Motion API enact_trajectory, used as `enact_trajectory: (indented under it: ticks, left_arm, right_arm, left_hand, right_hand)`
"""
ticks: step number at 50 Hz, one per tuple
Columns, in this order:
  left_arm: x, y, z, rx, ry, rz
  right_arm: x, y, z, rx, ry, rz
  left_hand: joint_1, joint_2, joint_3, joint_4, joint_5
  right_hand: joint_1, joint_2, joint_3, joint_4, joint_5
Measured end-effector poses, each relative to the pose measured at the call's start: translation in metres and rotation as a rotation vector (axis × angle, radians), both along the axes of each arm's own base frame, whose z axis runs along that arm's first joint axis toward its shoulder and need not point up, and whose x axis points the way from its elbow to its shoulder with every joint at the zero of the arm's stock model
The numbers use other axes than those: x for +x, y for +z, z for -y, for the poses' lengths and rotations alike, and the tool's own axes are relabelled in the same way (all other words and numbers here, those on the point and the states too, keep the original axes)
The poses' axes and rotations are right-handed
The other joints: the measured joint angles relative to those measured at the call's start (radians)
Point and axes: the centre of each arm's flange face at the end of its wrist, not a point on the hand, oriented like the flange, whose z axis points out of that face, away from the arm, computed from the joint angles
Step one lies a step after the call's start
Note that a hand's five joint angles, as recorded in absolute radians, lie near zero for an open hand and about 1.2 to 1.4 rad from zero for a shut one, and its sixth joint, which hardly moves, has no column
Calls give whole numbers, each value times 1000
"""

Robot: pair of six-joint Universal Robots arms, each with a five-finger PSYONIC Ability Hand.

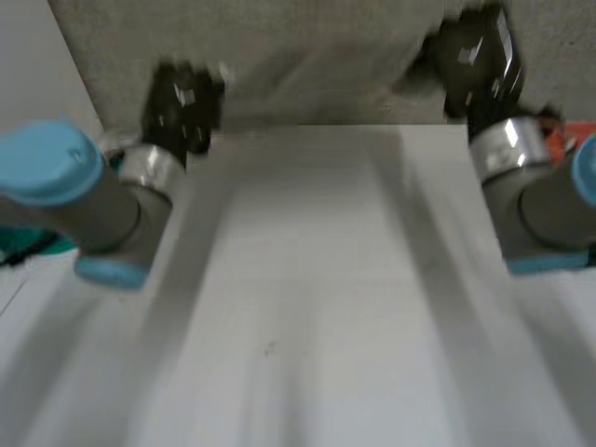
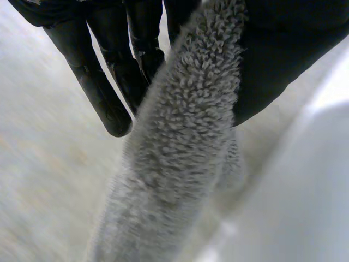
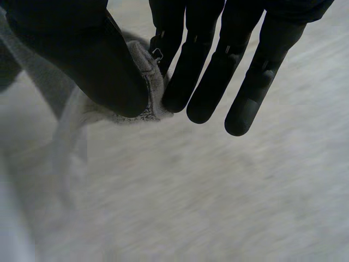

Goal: Fold the laundry.

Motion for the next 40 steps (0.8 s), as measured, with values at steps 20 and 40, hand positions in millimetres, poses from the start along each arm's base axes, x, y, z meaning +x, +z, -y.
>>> enact_trajectory:
  ticks: [20,40]
  left_arm:
    - [29,-88,-49,374,-1,160]
    - [86,-98,-29,580,8,24]
  right_arm:
    - [-26,-124,-40,365,-18,-244]
    - [-39,-126,-34,412,-59,-259]
  left_hand:
    - [-684,-723,-716,-735,-682]
    - [-598,-639,-632,-641,-584]
  right_hand:
    - [0,0,0,0,0]
    - [0,0,0,0,0]
